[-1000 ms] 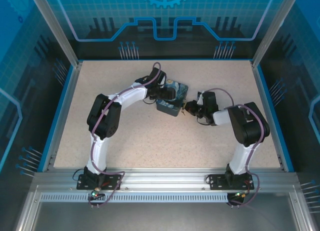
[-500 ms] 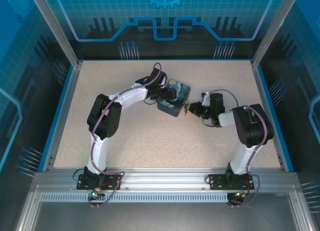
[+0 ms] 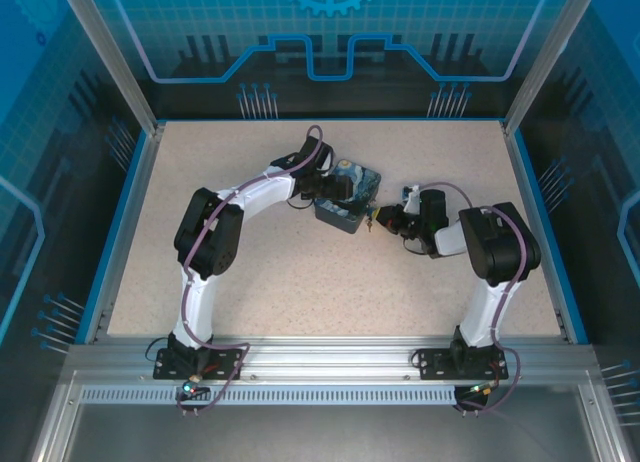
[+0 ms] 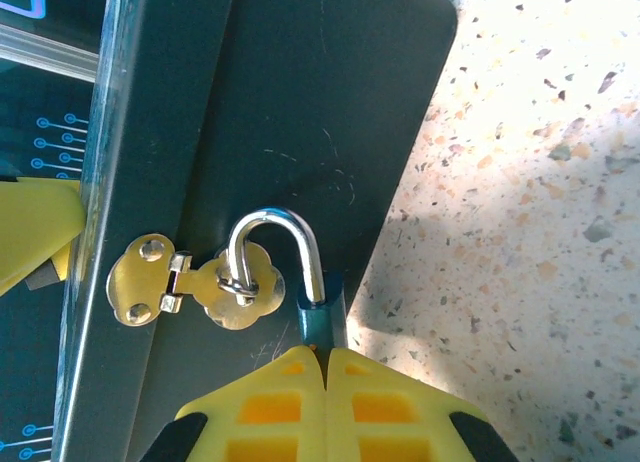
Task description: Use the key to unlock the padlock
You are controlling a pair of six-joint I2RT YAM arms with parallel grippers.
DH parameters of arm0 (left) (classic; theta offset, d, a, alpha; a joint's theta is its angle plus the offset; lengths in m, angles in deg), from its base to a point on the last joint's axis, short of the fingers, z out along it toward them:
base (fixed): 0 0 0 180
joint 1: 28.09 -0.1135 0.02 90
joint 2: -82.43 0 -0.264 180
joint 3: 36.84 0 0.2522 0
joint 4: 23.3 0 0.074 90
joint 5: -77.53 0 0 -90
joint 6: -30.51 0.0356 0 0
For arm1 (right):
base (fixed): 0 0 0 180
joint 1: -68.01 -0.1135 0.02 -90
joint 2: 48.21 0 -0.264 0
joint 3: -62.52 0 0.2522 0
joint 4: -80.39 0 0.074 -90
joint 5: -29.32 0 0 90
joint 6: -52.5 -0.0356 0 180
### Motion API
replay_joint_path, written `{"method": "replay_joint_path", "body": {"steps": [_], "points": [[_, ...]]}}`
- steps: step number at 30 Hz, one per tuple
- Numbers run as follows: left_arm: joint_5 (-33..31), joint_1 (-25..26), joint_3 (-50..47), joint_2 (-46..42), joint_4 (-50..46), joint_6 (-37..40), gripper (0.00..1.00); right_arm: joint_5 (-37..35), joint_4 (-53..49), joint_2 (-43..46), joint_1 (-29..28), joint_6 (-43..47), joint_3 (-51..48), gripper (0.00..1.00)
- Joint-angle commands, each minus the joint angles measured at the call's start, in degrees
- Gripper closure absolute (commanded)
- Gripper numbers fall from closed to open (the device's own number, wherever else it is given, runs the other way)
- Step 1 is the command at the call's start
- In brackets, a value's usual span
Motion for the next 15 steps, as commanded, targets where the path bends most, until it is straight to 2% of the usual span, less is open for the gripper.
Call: {"method": "replay_joint_path", "body": {"steps": [1, 6, 15], "points": [[-2.62, -0.37, -2.88, 3.09, -6.45, 1.21, 0.13, -2.75, 0.83, 0.06, 0.14, -0.45, 1.02, 0.96], [-2.71, -0.37, -3.14, 3.13, -6.37, 1.26, 0.13, -3.96, 1.84, 0.89, 0.04, -1.26, 1.24, 0.97], [-2.98, -0.28, -3.93, 3.11, -5.82, 0.91, 0.12, -4.12, 7.95, -1.3, -0.47, -9.71, 1.08, 0.97]]}}
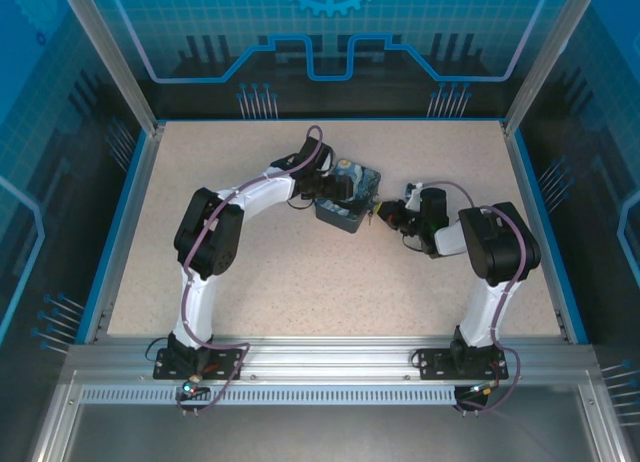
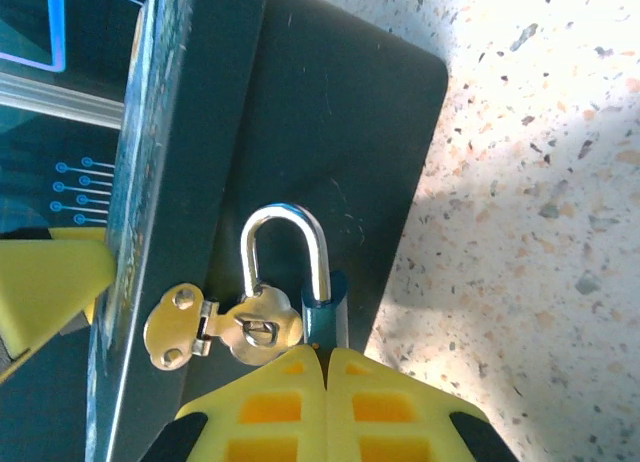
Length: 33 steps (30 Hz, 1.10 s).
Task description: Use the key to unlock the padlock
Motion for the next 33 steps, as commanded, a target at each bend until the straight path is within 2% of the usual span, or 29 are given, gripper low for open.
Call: {"method": "replay_joint_path", "body": {"steps": [1, 12, 16, 21, 23, 26, 33], "points": [[-3.0, -0.32, -3.29, 3.16, -7.34, 0.88, 0.12, -1.43, 4.14, -1.26, -0.59, -4.46, 0.94, 0.97], [-3.32, -0.32, -3.78, 1.73, -6.91, 0.77, 0.11, -6.97, -11.08, 6.95, 1.17, 5.75, -1.56, 0.97], [-3.39, -0.7, -3.67, 0.9, -7.34, 0.95, 0.1, -6.65, -19.64, 12.46, 4.12, 9.94, -1.75, 0.97], [-2.04, -1.18, -3.58, -1.35, -7.22, 0.64, 0.07, -2.35, -34.51, 16.81, 10.63, 15.22, 0.62, 0.97], [-1.1, -1.21, -2.86, -2.22, -7.33, 0.33, 0.05, -0.29, -39.58, 16.12, 13.29, 16.83, 2.47, 0.97], [0.86, -1.34, -0.77, -3.1, -8.28, 0.16, 0.02, 3.32, -40.89, 13.85, 15.89, 17.85, 3.89, 0.97], [2.55, -1.77, 0.96, -7.79, -9.11, 0.06, 0.01, 5.19, -43.7, 7.5, 16.53, 18.9, 9.44, 0.97]]}}
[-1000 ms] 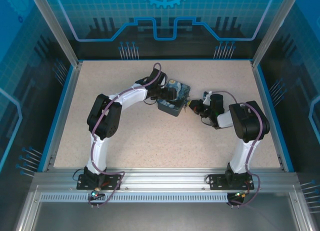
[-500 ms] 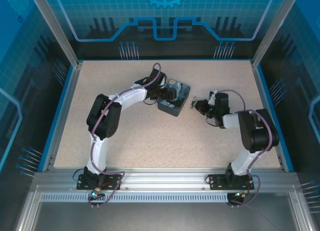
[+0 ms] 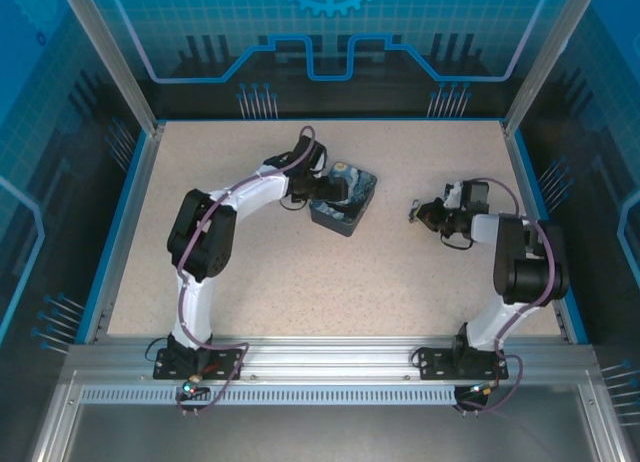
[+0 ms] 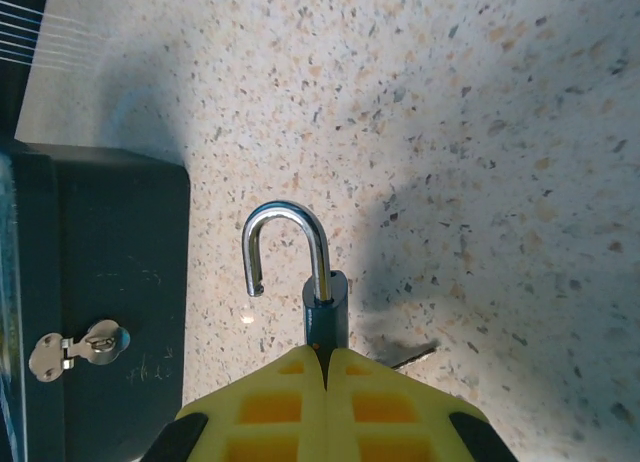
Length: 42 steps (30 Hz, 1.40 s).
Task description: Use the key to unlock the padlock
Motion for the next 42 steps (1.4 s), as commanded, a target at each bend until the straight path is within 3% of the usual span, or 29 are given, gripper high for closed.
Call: {"method": "replay_joint_path", "body": {"steps": [1, 5, 17, 31, 35, 42], "points": [[1.68, -0.59, 1.74, -5.52, -3.14, 0.33, 0.01, 3.03, -3.76, -2.8, 0.51, 1.59, 2.88, 0.97], [1.64, -1.29, 0.21, -9.5, -3.14, 0.32, 0.01, 1.87, -4.57, -4.03, 0.82, 1.8, 3.8, 0.92], [0.67, -5.79, -9.42, -21.19, -1.33, 0.04, 0.01, -2.78, -6.5, -1.23, 1.18, 3.31, 3.38, 0.66], [-5.13, -12.84, -23.91, -40.9, 4.09, 0.3, 0.01, -13.81, -15.99, 22.55, 1.29, 5.62, -0.33, 0.5], [-6.97, -14.73, -28.17, -46.51, 4.96, 0.2, 0.01, -17.01, -20.29, 31.69, 1.35, 7.22, -0.74, 0.37], [-12.58, -16.8, -37.71, -54.04, 7.26, -2.2, 0.01, -23.64, -24.02, 46.71, 1.51, 8.09, -5.79, 0.01]]}}
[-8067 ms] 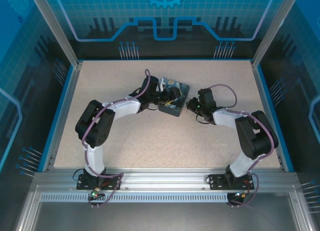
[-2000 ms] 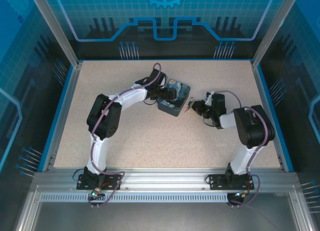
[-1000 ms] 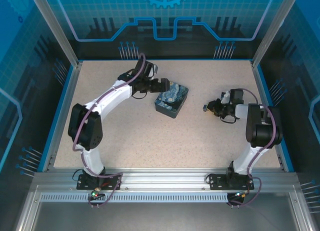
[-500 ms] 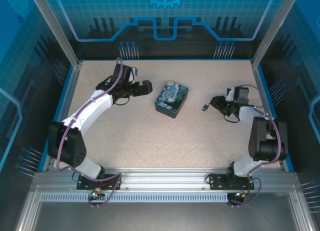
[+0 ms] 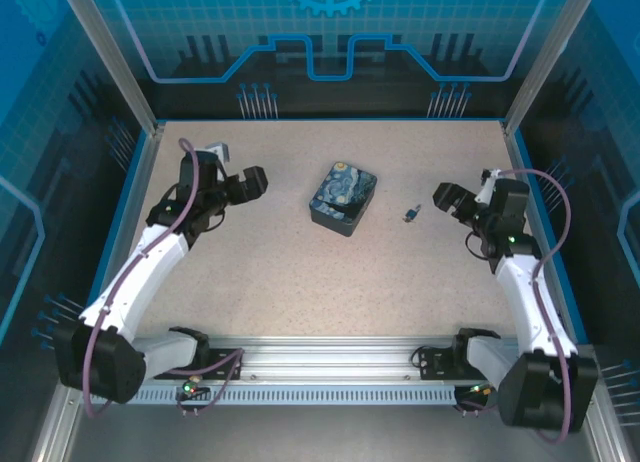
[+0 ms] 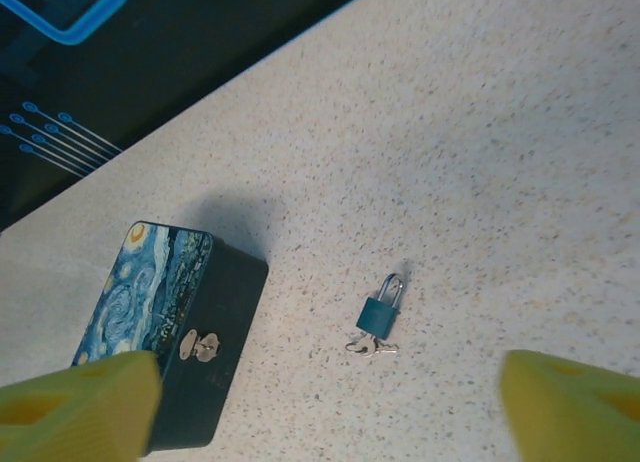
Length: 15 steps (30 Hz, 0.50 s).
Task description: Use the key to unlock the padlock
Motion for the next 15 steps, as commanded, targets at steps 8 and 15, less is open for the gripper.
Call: {"method": "replay_joint_path", "body": {"steps": [8, 15], "points": [[-18.09, -2.04, -19.92, -6.43, 16.15, 0.94, 0.01, -16.69, 8.1, 6.39, -1.04, 4.73, -14.33, 0.0], [-21.38, -2.13, -28.63, -1.1, 33.77, 15.25, 0.01, -30.74, 31.35, -8.4, -9.32, 14.74, -17.12, 0.0]]}}
